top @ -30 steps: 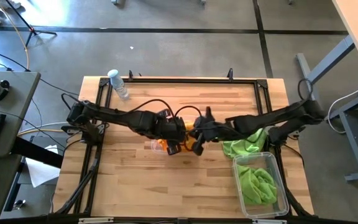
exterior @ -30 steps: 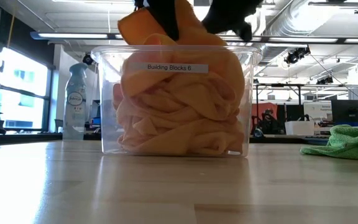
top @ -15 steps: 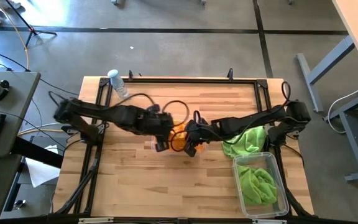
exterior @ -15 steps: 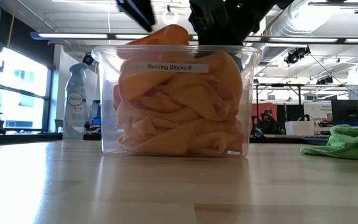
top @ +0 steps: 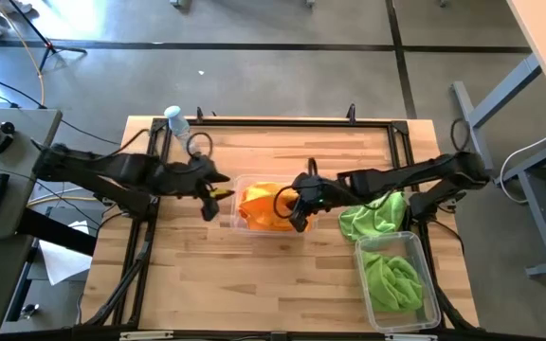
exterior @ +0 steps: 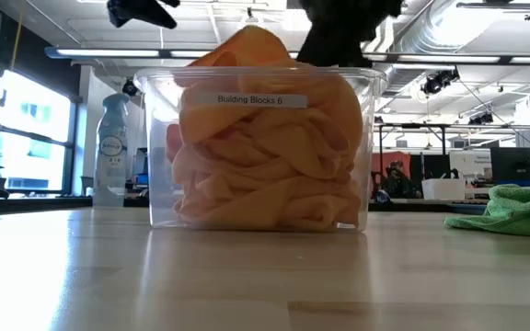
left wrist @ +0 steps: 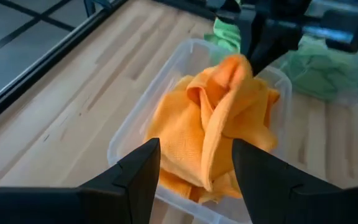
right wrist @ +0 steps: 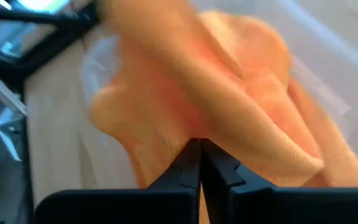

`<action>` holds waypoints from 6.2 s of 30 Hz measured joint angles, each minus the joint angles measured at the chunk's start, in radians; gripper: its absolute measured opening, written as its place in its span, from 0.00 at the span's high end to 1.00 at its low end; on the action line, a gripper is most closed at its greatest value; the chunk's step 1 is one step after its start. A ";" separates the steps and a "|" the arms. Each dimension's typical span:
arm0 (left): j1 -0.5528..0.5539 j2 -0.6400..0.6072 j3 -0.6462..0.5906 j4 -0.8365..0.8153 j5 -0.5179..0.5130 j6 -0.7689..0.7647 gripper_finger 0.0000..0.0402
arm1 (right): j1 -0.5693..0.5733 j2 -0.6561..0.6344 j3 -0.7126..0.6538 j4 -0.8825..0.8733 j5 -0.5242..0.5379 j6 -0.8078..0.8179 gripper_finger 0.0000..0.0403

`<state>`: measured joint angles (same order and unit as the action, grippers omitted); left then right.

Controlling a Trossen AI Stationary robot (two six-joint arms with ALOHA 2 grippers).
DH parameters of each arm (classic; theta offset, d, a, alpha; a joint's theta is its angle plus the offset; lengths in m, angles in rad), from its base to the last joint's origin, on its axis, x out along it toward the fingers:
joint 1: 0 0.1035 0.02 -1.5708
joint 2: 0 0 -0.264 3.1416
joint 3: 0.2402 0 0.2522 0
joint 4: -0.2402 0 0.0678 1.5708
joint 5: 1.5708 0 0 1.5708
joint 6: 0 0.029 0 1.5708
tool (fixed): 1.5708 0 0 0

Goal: Sort microfiber towel by color & place in baskets
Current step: Put the orange towel into the bottom transparent bin, then put the green towel into the bottom transparent bin

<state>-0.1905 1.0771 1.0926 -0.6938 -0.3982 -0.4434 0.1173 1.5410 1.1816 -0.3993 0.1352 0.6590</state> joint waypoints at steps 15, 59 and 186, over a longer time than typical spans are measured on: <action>0.001 -0.158 -0.149 0.005 -0.034 0.054 0.53 | 0.000 -0.302 0.001 -0.470 0.100 0.312 1.00; 0.088 -0.650 -0.408 -0.057 0.035 0.110 0.53 | 0.001 -0.325 -0.674 -0.433 -0.174 0.961 0.45; 0.087 -0.672 -0.411 0.010 0.068 -0.096 0.53 | 0.983 -0.528 -0.358 -0.249 -0.096 0.818 0.81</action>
<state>-0.1035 0.4056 0.6815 -0.6838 -0.3298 -0.5389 1.1000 1.0130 0.8234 -0.6487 0.0396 1.4769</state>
